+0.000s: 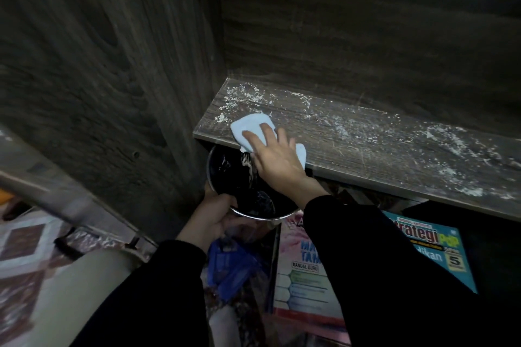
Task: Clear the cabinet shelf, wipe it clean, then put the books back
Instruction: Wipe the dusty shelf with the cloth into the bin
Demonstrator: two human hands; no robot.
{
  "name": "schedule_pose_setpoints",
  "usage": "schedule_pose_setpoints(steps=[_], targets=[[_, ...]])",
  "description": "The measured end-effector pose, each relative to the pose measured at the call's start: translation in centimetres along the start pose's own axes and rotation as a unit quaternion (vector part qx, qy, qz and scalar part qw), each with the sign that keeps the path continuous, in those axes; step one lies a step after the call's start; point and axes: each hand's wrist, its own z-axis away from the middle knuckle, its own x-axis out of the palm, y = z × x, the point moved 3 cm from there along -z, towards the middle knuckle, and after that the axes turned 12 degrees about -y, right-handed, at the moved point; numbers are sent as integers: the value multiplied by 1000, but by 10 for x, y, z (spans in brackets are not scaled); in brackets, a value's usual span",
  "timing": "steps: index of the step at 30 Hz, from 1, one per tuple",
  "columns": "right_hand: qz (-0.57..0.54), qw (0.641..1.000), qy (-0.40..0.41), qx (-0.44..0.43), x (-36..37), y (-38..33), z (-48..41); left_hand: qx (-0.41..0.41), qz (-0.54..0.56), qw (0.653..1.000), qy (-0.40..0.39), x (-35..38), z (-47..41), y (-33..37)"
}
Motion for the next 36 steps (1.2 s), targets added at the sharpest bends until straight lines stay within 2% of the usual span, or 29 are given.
schedule_pose_setpoints(steps=[3,6,9,13,17,21,23,25,28,31,36], targets=[[-44,997,-21,-54,-9,3,1,-2,2,1000,-5,-2,1,-1],[-201,975,33,-87,-24,8,2,-5,0,1000,-14,-3,0,-1],[-263,957,109,-55,-37,12,4,1,-6,1000,-12,0,3,1],[-309,941,132,-35,-45,12,3,3,0,1000,-9,2,4,3],[-313,942,120,-34,-48,13,0,3,2,1000,-7,0,4,2],[-387,904,180,4,-54,28,-1,-1,16,1000,-17,-2,4,2],[-364,905,211,72,-56,45,-2,-2,21,1000,-12,-5,4,3],[-296,912,221,180,-54,67,-3,-1,27,1000,-13,-6,4,4],[-237,905,194,294,-46,89,-5,3,41,999,-7,-9,5,6],[-190,913,140,332,-32,92,-17,0,52,999,-12,-13,5,8],[-149,935,75,313,-17,75,-53,0,74,997,-12,-17,6,11]])
